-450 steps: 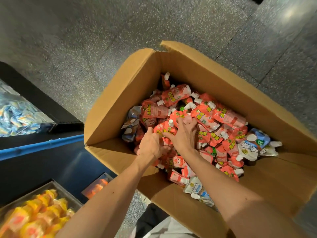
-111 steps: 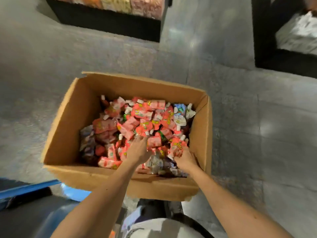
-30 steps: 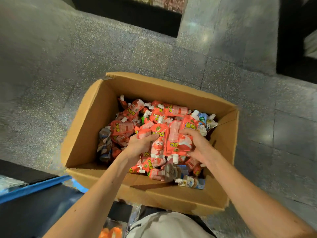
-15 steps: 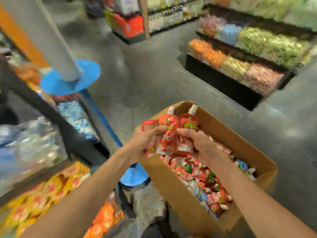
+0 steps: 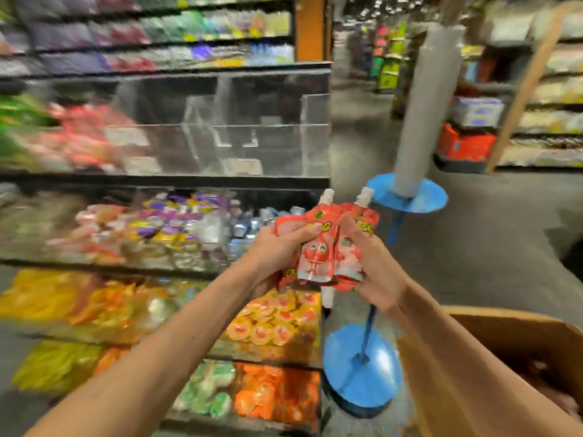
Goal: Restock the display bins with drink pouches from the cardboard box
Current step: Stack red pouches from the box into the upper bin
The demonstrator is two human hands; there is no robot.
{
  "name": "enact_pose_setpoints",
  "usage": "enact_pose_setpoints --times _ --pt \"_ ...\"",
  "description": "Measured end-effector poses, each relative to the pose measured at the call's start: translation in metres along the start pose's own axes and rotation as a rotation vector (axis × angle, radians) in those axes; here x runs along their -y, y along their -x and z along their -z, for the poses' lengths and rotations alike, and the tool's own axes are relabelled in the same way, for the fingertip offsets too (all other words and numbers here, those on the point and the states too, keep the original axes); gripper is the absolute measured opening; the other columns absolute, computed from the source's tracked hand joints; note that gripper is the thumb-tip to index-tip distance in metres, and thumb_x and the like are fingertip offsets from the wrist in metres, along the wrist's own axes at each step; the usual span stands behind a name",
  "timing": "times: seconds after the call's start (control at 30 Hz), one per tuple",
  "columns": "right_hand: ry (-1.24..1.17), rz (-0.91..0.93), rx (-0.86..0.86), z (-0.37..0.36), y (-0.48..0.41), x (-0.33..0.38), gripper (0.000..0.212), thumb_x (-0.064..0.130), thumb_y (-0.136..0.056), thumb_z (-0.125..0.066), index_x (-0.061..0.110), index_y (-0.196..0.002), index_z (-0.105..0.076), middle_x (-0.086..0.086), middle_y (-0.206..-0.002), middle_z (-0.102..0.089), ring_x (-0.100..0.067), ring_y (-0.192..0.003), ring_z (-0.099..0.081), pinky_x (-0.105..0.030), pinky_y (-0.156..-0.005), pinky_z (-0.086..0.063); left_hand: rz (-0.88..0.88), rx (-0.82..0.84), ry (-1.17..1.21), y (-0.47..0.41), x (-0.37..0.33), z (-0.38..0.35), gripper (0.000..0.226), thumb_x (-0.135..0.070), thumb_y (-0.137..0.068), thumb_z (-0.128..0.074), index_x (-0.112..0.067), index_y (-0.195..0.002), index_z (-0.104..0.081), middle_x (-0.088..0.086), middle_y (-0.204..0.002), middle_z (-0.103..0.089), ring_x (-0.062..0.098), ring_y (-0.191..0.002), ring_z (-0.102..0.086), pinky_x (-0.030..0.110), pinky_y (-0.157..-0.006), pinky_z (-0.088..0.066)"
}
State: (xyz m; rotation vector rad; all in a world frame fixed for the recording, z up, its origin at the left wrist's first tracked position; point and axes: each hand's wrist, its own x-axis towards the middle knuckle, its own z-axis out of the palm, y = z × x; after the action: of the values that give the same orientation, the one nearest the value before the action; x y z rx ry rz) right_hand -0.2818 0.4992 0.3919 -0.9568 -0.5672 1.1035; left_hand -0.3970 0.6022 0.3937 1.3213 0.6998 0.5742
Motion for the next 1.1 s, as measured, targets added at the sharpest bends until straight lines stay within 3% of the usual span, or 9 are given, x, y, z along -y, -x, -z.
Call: enact_pose_setpoints --times 0.07,0.13,0.27,0.4,0.47,0.57,0.63,0.73,1.1 --pt "0.002 -0.034 0.110 -0.039 -0.018 -0.013 0.071 0.039 -0.076 -0.072 -0.003 -0.131 -0.056 -0.026 -0.129 -0.062 -0.038 -0.115 -0.062 -0.052 -0.100 -0.051 -0.036 -0.055 -0.026 0.007 -0.012 0.042 0.030 -0.021 -0.084 -0.077 -0.004 -0.109 -0.073 0.017 -0.103 -0.074 0.026 -0.086 -0.071 0.038 -0.078 -0.061" --pt "0.006 -0.048 0.142 -0.076 -0.041 -0.028 0.057 0.030 -0.075 -0.071 -0.001 -0.122 -0.063 -0.023 -0.120 -0.068 -0.033 -0.103 -0.068 -0.047 -0.092 -0.057 -0.090 -0.096 -0.076 0.014 -0.024 0.083 0.010 -0.017 -0.090 -0.070 -0.008 -0.091 -0.075 0.008 -0.087 -0.076 0.016 -0.074 -0.070 0.028 -0.067 -0.060" --pt "0.087 -0.040 0.228 -0.157 -0.079 -0.059 0.056 0.019 -0.073 -0.074 -0.004 -0.123 -0.062 -0.024 -0.121 -0.067 -0.035 -0.103 -0.067 -0.044 -0.087 -0.059 -0.177 -0.164 -0.139 0.025 -0.045 0.169 0.020 -0.014 -0.091 -0.069 -0.007 -0.073 -0.065 -0.009 -0.055 -0.062 -0.002 -0.046 -0.053 0.013 -0.047 -0.040" --pt "0.138 -0.064 0.287 -0.232 -0.116 -0.093 0.056 0.004 -0.071 -0.077 -0.009 -0.123 -0.061 -0.030 -0.121 -0.064 -0.039 -0.103 -0.065 -0.041 -0.080 -0.060 -0.217 -0.283 -0.132 0.031 -0.063 0.255 0.042 -0.040 -0.072 -0.082 -0.002 -0.088 -0.072 0.003 -0.073 -0.070 0.011 -0.065 -0.061 0.017 -0.056 -0.046" --pt "0.142 -0.078 0.259 -0.266 -0.134 -0.109 0.047 -0.002 -0.074 -0.074 -0.010 -0.119 -0.062 -0.032 -0.119 -0.064 -0.038 -0.097 -0.067 -0.042 -0.077 -0.060 -0.210 -0.305 -0.126 0.034 -0.070 0.295 0.026 -0.025 -0.087 -0.074 -0.002 -0.077 -0.067 -0.001 -0.061 -0.067 0.006 -0.055 -0.058 0.014 -0.051 -0.044" --pt "0.134 -0.131 0.253 -0.310 -0.154 -0.128 0.040 -0.003 -0.076 -0.070 -0.010 -0.116 -0.065 -0.028 -0.108 -0.070 -0.033 -0.083 -0.071 -0.042 -0.071 -0.061 -0.137 -0.315 -0.052 0.036 -0.078 0.347 0.036 -0.032 -0.087 -0.074 0.003 -0.097 -0.071 0.019 -0.091 -0.075 0.023 -0.081 -0.070 0.032 -0.077 -0.056" --pt "0.127 -0.161 0.286 -0.332 -0.168 -0.138 0.047 0.002 -0.070 -0.073 -0.006 -0.116 -0.066 -0.025 -0.106 -0.071 -0.032 -0.082 -0.073 -0.042 -0.070 -0.060 -0.128 -0.347 -0.007 0.033 -0.083 0.378 0.032 -0.036 -0.087 -0.073 -0.007 -0.100 -0.075 0.016 -0.100 -0.075 0.027 -0.090 -0.072 0.042 -0.086 -0.057" --pt "0.125 -0.170 0.375 -0.358 -0.191 -0.151 0.051 0.002 -0.070 -0.077 -0.004 -0.118 -0.065 -0.027 -0.114 -0.068 -0.038 -0.097 -0.069 -0.052 -0.085 -0.057 -0.094 -0.351 0.097 0.025 -0.091 0.415 0.023 -0.033 -0.091 -0.068 -0.011 -0.094 -0.076 0.015 -0.098 -0.076 0.027 -0.087 -0.073 0.040 -0.080 -0.059" --pt "0.017 -0.265 0.546 -0.419 -0.310 -0.180 0.054 0.017 -0.050 -0.093 0.006 -0.100 -0.077 -0.024 -0.112 -0.068 -0.035 -0.093 -0.071 -0.051 -0.089 -0.056 -0.167 -0.658 -0.058 -0.040 -0.115 0.526 0.030 -0.039 -0.083 -0.076 -0.016 -0.101 -0.073 0.005 -0.092 -0.077 0.021 -0.084 -0.074 0.032 -0.072 -0.061"
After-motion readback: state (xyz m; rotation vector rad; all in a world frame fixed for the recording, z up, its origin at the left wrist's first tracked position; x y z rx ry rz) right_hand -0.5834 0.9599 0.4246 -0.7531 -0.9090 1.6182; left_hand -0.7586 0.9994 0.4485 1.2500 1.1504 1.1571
